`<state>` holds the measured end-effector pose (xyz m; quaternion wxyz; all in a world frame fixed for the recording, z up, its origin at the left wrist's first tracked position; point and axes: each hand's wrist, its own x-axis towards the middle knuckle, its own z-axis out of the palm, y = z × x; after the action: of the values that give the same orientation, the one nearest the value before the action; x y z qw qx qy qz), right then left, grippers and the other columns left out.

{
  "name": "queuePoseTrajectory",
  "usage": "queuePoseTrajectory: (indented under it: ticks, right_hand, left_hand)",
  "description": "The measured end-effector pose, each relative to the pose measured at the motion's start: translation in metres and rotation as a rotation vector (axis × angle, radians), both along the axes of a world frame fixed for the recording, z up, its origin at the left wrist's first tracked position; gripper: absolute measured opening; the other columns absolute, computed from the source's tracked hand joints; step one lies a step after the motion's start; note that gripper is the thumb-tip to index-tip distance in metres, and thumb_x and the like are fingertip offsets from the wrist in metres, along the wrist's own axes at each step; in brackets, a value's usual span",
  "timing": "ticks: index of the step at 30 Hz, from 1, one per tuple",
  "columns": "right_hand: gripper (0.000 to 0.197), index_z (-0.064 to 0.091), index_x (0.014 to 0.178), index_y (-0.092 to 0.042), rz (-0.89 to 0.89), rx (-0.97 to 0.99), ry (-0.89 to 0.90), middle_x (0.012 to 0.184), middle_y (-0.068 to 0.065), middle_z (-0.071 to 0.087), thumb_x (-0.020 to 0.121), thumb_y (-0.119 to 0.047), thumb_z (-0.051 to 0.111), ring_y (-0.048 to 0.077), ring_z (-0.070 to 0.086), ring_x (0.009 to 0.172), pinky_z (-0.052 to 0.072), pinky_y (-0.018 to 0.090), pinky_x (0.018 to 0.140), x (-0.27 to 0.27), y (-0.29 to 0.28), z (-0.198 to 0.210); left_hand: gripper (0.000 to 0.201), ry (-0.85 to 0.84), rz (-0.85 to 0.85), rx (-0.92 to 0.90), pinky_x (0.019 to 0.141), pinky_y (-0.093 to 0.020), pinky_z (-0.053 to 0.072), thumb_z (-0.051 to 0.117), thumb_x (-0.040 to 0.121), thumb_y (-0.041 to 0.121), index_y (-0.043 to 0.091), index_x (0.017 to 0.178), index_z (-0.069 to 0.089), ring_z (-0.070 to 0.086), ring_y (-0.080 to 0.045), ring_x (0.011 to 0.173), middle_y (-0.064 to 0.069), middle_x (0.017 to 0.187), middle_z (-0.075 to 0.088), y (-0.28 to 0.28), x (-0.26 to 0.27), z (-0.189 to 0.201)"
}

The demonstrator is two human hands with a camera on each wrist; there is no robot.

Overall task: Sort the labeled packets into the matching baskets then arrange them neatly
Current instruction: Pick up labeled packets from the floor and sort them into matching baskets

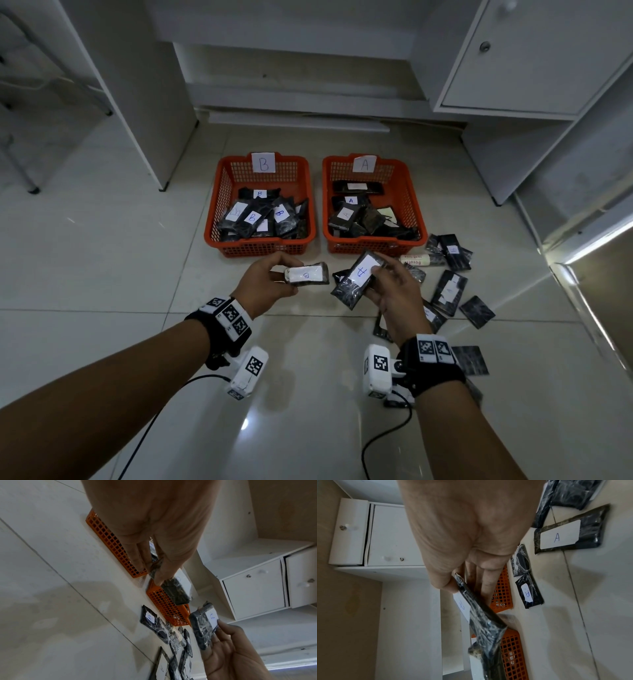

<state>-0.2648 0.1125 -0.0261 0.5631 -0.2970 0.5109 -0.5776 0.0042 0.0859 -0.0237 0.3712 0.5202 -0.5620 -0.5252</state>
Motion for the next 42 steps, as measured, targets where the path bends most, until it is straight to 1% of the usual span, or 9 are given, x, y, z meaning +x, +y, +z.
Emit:
queuePoseTrajectory:
  ticks: [4, 8, 15, 22, 24, 28, 31, 36, 42]
  right_hand:
    - [0.034, 0.064, 0.132, -0.010, -0.031, -0.004, -0.013, 0.122, 0.019, 0.073, 0.099, -0.003, 0.067, 0.037, 0.072, 0.111, 0.061, 0.048, 0.091, -0.003, -0.004, 0.001]
    - [0.044, 0.066, 0.129, -0.021, -0.104, -0.039, 0.029, 0.133, 0.010, 0.067, 0.091, 0.000, 0.076, 0.035, 0.072, 0.115, 0.062, 0.052, 0.092, -0.011, -0.014, 0.002]
    - [0.032, 0.072, 0.113, -0.027, -0.218, -0.065, 0.239, 0.108, -0.008, 0.079, 0.086, -0.023, 0.088, 0.018, 0.076, 0.104, 0.064, 0.052, 0.086, -0.023, -0.070, 0.012]
    - [0.028, 0.062, 0.099, -0.017, -0.344, -0.136, 0.610, 0.097, -0.003, 0.072, 0.086, -0.025, 0.086, 0.012, 0.072, 0.087, 0.052, 0.010, 0.065, -0.025, -0.138, 0.004]
    - [0.026, 0.060, 0.096, -0.019, -0.232, -0.100, 0.862, 0.090, -0.006, 0.068, 0.089, -0.028, 0.083, 0.011, 0.067, 0.081, 0.046, 0.015, 0.062, -0.026, -0.148, -0.005]
    - [0.031, 0.064, 0.101, -0.018, -0.235, -0.058, 1.306, 0.111, 0.011, 0.058, 0.087, -0.041, 0.079, 0.031, 0.055, 0.103, 0.048, 0.038, 0.085, -0.028, -0.152, -0.025]
    - [0.033, 0.062, 0.110, -0.014, -0.341, -0.125, 1.341, 0.120, 0.011, 0.049, 0.091, -0.038, 0.074, 0.030, 0.047, 0.111, 0.048, 0.045, 0.094, -0.013, -0.145, -0.026]
    - [0.029, 0.066, 0.123, -0.017, 0.074, -0.398, 1.300, 0.136, 0.003, 0.048, 0.097, -0.028, 0.067, 0.019, 0.047, 0.124, 0.046, 0.033, 0.103, 0.046, -0.139, -0.024]
    - [0.057, 0.051, 0.149, -0.022, 0.377, -0.388, 1.473, 0.151, -0.001, 0.048, 0.096, -0.038, 0.061, 0.020, 0.043, 0.140, 0.038, 0.044, 0.118, 0.108, -0.139, -0.040]
  left_hand:
    - [0.041, -0.010, 0.065, -0.048, 0.080, -0.037, 0.061, 0.082, 0.075, -0.007, 0.020, 0.103, 0.068, 0.074, -0.020, 0.091, 0.005, 0.111, 0.072, -0.006, -0.009, 0.001]
    - [0.038, -0.054, 0.113, -0.153, 0.077, -0.026, 0.059, 0.085, 0.079, 0.006, 0.023, 0.108, 0.067, 0.072, -0.014, 0.087, 0.007, 0.109, 0.072, -0.018, -0.023, 0.004]
    - [0.042, -0.073, 0.153, -0.244, 0.086, -0.041, 0.060, 0.084, 0.080, 0.011, 0.031, 0.113, 0.067, 0.069, -0.014, 0.099, 0.005, 0.116, 0.070, -0.053, -0.036, -0.001]
    - [0.039, -0.093, 0.219, -0.287, 0.086, -0.041, 0.061, 0.084, 0.083, 0.016, 0.029, 0.114, 0.066, 0.070, -0.010, 0.100, 0.008, 0.113, 0.072, -0.076, -0.035, -0.005]
    - [0.036, -0.183, 0.237, -0.342, 0.080, -0.038, 0.061, 0.084, 0.082, 0.028, 0.032, 0.113, 0.065, 0.070, -0.009, 0.097, 0.011, 0.109, 0.071, -0.087, -0.027, -0.005]
    - [0.040, -0.579, 0.399, -0.446, 0.084, -0.044, 0.055, 0.076, 0.077, 0.053, 0.036, 0.111, 0.063, 0.060, -0.017, 0.103, 0.017, 0.104, 0.068, -0.118, 0.006, -0.005]
    - [0.041, -0.726, 0.573, -0.395, 0.092, -0.048, 0.046, 0.075, 0.077, 0.054, 0.036, 0.113, 0.063, 0.052, -0.026, 0.109, 0.010, 0.106, 0.069, -0.127, 0.021, -0.004]
    - [0.053, -0.950, 0.517, -0.322, 0.099, -0.055, 0.042, 0.068, 0.087, 0.053, 0.043, 0.136, 0.051, 0.049, -0.035, 0.122, 0.002, 0.133, 0.063, -0.132, 0.038, -0.026]
    - [0.064, -0.978, 0.412, -0.305, 0.105, -0.061, 0.038, 0.058, 0.091, 0.064, 0.047, 0.150, 0.041, 0.043, -0.041, 0.128, -0.004, 0.146, 0.050, -0.137, 0.041, -0.033]
